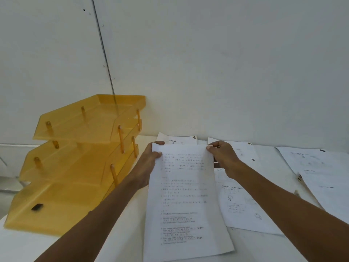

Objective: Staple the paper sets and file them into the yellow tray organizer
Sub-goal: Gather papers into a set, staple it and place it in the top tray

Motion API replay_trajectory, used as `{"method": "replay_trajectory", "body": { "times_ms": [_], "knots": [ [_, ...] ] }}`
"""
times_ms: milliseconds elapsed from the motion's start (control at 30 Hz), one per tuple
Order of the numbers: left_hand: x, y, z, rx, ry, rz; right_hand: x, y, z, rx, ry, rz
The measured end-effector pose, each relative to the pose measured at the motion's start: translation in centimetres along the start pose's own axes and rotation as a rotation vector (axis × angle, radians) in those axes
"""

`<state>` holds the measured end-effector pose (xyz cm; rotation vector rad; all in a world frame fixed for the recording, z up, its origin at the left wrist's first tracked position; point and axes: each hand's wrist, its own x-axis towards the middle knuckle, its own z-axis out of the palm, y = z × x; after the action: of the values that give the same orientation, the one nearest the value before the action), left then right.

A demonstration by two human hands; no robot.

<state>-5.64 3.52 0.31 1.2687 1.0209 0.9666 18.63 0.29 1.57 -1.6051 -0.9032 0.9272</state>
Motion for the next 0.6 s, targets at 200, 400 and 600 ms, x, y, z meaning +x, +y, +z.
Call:
{"method": "replay_trajectory", "body": {
  "times_ms": [200,400,600],
  "knots": [
    [-0.3,-1.7,0.6,0.003,-0.035,-0.019,0.5,1.3,1.2,-0.83,0.056,-0.437],
    [-0.3,-3.0,1.4,-0.014,-0.059,0.007,0.8,1.6,3.6,-0.884,-0.164,-0.412],
    [-0.9,-4.6,0.8,-0.033,-0.037,-0.057,1.5,1.1,3.0,-0.823,-0.173,-0.34]
  ]
}}
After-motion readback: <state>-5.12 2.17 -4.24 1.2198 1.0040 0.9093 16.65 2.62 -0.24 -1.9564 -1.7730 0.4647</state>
